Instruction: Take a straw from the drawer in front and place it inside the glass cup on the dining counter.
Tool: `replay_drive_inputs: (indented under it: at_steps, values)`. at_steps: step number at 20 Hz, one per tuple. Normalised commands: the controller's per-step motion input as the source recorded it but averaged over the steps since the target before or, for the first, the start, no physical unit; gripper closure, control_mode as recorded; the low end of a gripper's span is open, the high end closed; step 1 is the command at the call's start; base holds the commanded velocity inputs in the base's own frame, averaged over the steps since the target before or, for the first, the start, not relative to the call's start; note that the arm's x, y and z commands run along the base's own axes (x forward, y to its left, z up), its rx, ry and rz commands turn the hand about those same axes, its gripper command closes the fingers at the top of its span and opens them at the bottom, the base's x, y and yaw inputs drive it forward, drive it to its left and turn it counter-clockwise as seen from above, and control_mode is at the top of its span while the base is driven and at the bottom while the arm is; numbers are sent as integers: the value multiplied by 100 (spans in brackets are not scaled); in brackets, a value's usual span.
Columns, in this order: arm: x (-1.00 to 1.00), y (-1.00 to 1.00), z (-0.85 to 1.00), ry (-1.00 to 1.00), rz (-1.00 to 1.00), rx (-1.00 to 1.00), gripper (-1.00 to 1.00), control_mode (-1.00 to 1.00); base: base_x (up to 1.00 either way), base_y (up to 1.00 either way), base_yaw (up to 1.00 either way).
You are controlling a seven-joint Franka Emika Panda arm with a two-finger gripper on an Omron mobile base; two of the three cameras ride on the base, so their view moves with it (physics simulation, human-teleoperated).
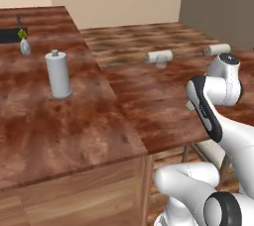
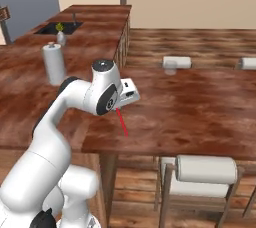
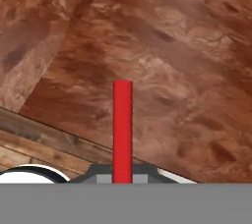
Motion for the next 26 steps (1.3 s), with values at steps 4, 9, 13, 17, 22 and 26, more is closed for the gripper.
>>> replay_drive_inputs:
  at_steps: [4,9,13,17,22,26]
  values:
    - [0,0,0,0,0,0,100,100,-3,-100,1]
    - [0,0,0,0,0,0,100,100,-27,-100,3]
    - [0,0,0,0,0,0,100,100,-66,-100,3]
    - [0,0,0,0,0,0,100,100,-63,-100,4]
    - [0,0,0,0,0,0,100,100,-11,-100,3]
    - [0,0,0,0,0,0,100,100,0,-100,2]
